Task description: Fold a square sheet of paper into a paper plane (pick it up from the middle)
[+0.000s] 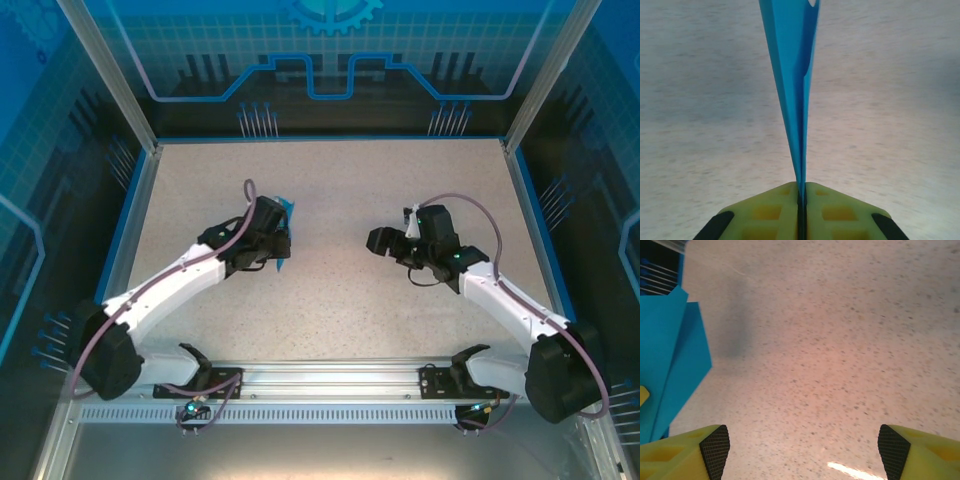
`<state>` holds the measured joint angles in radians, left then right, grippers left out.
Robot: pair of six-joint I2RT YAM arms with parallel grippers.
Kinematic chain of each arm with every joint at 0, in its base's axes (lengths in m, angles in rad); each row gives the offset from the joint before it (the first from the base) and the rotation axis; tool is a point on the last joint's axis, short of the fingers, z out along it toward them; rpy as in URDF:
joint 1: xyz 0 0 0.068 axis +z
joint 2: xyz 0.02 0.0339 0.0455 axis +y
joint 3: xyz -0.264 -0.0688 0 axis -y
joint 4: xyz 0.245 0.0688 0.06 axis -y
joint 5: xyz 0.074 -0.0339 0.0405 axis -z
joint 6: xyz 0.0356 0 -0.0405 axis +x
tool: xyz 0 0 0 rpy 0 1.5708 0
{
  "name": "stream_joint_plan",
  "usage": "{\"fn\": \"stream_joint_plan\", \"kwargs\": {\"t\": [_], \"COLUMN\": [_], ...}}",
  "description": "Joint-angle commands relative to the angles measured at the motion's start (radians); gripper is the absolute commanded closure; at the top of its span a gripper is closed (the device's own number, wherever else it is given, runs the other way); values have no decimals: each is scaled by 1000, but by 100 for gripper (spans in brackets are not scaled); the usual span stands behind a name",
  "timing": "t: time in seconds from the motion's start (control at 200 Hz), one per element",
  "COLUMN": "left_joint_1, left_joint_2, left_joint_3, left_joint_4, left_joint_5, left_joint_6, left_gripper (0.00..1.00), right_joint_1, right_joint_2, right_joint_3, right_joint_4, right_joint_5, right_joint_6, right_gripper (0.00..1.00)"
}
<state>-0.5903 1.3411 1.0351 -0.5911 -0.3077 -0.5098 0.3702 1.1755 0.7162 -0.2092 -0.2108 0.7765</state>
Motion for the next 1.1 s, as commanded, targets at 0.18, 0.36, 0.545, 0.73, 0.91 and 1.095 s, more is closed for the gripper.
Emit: {"fn": "stream_joint_plan", "kwargs": {"t": [0.18, 0.36, 0.545, 0.73, 0.91, 1.095], "left_joint_1": [-78, -124, -153, -172, -172, -141], "left_joint_2": [225, 389, 521, 582, 550, 424], "left_joint_3": [115, 188, 244, 280, 269, 208], "left_joint_4": [-247, -296, -273, -213, -128, -27], "left_joint_5": [-400, -480, -439, -320, -156, 56], "left_joint_6": [-89, -139, -153, -146, -122, -97], "left_gripper": [90, 88, 86, 77, 65, 47], "right_joint_1": [-8, -9, -8, -9, -8, 16], "right_joint_2": [-25, -18, -11, -11, -11, 8], "right_joint_3": [-21, -23, -23, -23, -28, -15], "right_joint_4": [-56, -55, -62, -75, -84, -119], "right_joint_5": [61, 65, 72, 86, 107, 150], "right_joint_6": [-10, -2, 0, 0, 0, -19], "right_gripper": [18, 18, 18, 18, 18, 18]}}
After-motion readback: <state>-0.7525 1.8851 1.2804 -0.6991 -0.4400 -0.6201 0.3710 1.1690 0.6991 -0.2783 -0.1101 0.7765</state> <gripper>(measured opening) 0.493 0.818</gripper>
